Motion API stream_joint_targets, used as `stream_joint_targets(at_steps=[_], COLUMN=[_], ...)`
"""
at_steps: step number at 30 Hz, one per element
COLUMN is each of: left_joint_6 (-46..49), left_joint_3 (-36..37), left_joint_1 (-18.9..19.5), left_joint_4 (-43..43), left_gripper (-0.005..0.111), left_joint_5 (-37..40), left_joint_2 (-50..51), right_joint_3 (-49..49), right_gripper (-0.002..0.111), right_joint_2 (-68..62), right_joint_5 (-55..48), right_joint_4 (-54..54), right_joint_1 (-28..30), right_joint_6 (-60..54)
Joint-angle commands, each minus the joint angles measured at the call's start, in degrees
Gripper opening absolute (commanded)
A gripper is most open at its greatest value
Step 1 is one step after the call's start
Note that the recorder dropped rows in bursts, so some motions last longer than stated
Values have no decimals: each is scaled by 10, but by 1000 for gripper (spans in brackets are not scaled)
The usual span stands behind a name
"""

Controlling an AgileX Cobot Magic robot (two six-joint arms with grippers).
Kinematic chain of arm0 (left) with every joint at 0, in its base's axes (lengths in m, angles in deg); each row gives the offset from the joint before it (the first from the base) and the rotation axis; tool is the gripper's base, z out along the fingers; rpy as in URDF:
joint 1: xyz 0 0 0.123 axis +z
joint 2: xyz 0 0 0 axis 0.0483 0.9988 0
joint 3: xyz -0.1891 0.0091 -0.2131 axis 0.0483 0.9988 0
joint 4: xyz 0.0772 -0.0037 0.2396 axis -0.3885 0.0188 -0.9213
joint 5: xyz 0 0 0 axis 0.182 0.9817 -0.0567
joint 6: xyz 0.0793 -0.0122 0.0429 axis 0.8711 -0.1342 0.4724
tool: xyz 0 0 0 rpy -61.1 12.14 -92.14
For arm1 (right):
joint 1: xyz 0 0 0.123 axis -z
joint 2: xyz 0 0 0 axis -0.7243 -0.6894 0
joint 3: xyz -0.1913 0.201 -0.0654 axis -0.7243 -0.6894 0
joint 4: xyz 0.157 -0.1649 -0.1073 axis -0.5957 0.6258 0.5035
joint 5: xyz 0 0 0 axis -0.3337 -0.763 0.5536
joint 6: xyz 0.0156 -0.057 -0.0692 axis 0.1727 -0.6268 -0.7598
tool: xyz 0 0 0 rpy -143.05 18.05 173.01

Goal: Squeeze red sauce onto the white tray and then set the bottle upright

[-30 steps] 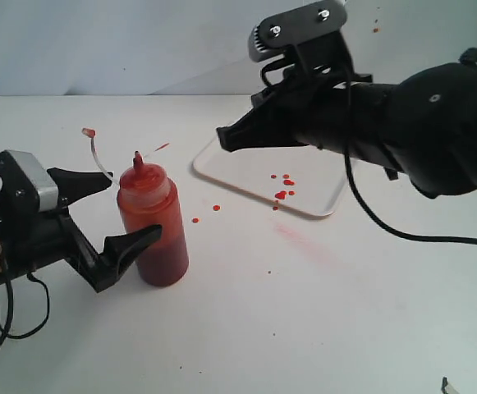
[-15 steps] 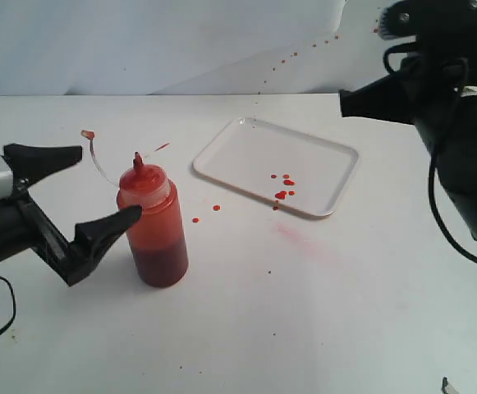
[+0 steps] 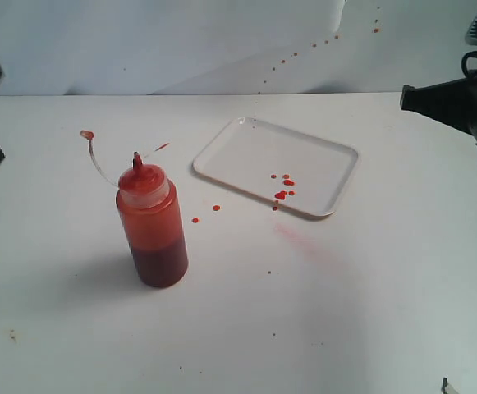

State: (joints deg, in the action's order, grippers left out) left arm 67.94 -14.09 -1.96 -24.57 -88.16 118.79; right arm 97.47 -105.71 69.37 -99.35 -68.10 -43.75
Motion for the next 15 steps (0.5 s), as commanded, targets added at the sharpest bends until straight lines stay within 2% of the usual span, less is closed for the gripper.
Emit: stream_joint_targets(at_steps=[1, 3, 5, 10, 15], left_joint_6=[30, 10, -4, -4, -1], left_joint_3=[3, -5, -30, -111, -141], left_joint_1=[2, 2, 1, 1, 1], left_joint_4=[91, 94, 88, 18, 0], left_gripper=[1, 0, 0, 0, 0], left_joint_5=[-81, -141, -154, -61, -45], left_joint_2=[12, 28, 45, 84, 106], right_joint_3=[-1, 0, 0, 0, 0], right_gripper=[0, 0, 0, 0, 0], right_joint_2=[3, 3, 3, 3, 3], right_joint_5=[-24, -24, -24, -23, -23], right_joint_4=[147, 180, 180, 180, 180], right_joint_1=[5, 5, 4, 4, 4], right_joint_6=[16, 16, 20, 22, 22])
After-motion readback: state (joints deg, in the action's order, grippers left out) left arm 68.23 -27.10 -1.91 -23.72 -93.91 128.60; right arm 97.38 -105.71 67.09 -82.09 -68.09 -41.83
